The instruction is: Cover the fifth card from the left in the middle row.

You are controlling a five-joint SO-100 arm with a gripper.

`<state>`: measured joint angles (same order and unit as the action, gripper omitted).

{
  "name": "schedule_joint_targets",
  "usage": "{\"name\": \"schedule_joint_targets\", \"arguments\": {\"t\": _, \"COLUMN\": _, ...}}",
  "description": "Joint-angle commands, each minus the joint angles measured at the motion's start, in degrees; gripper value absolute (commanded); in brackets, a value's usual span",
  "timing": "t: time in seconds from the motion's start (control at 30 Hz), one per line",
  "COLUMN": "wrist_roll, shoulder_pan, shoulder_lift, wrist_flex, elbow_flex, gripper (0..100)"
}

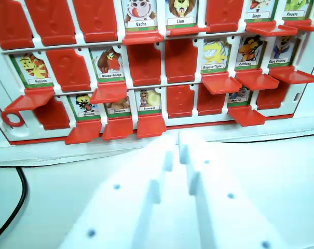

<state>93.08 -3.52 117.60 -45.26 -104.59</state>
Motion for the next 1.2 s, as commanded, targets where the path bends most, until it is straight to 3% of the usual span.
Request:
{"name": "schedule_joint_targets", "arguments": {"t": 0.0, "wrist_roll": 0.4, "shoulder_pan": 1.0, "shoulder_lift": 9.2, "wrist_flex": -0.3, "elbow_flex": 0.6, "gripper": 0}}
{"name": "schedule_joint_targets", "arguments": {"t": 0.3, "wrist_roll": -3.3, "shoulder_pan": 6.7, "shoulder_lift": 11.8, "wrist_flex": -7.0, "elbow_flex": 7.9, "gripper": 0}}
{"name": "schedule_joint_targets", "arguments": {"t": 0.5, "wrist_roll": -3.5, "shoulder_pan": 7.1, "shoulder_lift": 11.1, "wrist_flex": -10.5, "elbow_flex": 13.0, "gripper": 0}}
{"name": "schedule_joint_targets", "arguments": {"t": 1.17, "wrist_roll": -3.3, "shoulder_pan": 7.5, "shoulder_lift": 11.6, "wrist_flex": -10.4, "elbow_flex": 12.4, "gripper": 0}}
